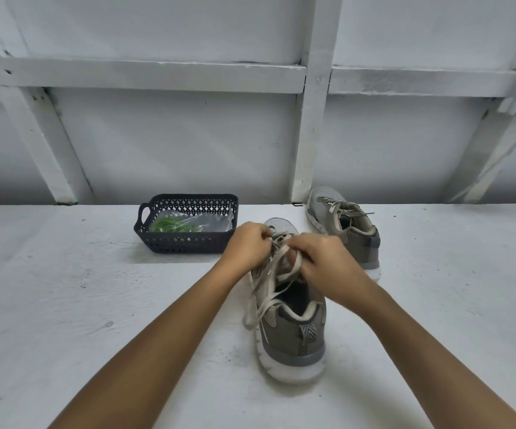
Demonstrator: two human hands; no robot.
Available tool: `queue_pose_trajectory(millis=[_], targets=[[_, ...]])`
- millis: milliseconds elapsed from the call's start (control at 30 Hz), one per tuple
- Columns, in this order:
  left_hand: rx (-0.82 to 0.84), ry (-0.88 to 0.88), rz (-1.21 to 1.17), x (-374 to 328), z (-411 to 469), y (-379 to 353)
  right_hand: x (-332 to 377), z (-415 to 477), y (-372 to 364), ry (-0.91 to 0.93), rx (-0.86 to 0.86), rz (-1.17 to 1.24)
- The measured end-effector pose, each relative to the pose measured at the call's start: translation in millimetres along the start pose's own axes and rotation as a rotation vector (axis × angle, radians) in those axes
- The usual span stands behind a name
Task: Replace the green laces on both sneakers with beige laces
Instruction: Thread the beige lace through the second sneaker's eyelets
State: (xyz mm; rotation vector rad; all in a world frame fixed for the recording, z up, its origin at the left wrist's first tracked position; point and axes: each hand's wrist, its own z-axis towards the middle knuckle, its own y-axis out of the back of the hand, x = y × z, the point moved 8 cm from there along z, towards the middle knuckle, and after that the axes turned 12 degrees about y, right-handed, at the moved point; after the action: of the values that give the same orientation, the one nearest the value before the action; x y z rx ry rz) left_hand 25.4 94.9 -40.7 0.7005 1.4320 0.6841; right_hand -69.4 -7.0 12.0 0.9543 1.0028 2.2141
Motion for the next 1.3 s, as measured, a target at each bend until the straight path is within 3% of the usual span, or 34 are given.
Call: queue_pose_trajectory(millis=[133,267,333,467,667,733,933,1000,1200,1300], targets=[[0.067,0.046,-0.038,-3.6,5.4,-3.0,2.0,-3.4,-9.2,0.031,-0.017,-0.085],[0.259,0.308,-0.553,6.3,10.0,-6.7,2.4,-2.4,-9.5,0.012,-0.043,-0.102],[0.332,0.349,-0.788,2.3,11.0,0.7,2.7,-3.1,-8.5,0.002,-0.043,-0.108],[0.461,0.321,-1.053,-16.4,11.0,31.2,3.0,-4.4,-5.8,-0.005,-0.057,-0.102],[0.315,0.133,-1.319,-25.5,19.0,85.5,0.5,-5.0,-7.4,-0.013,-0.065,-0.097],[0.219,0.124,-1.123,-20.0,21.4,82.6,0.0,-5.6,-7.4,-0.016,-0.074,-0.080],[0.081,0.040,-0.036,-4.6,-1.5,40.4,0.1,-9.1,-1.3,-0.036,-0.132,-0.013],[-0.027,-0.002,0.159,-0.9,-13.8,33.9,0.2,-10.4,1.3,-0.048,-0.146,0.024],[-0.370,0.007,0.321,5.2,-47.2,30.6,-16.7,-12.7,0.9,-0.201,-0.145,0.192],[-0.246,-0.005,0.126,6.7,-49.3,21.9,-23.3,-7.4,4.8,-0.258,-0.170,0.294]])
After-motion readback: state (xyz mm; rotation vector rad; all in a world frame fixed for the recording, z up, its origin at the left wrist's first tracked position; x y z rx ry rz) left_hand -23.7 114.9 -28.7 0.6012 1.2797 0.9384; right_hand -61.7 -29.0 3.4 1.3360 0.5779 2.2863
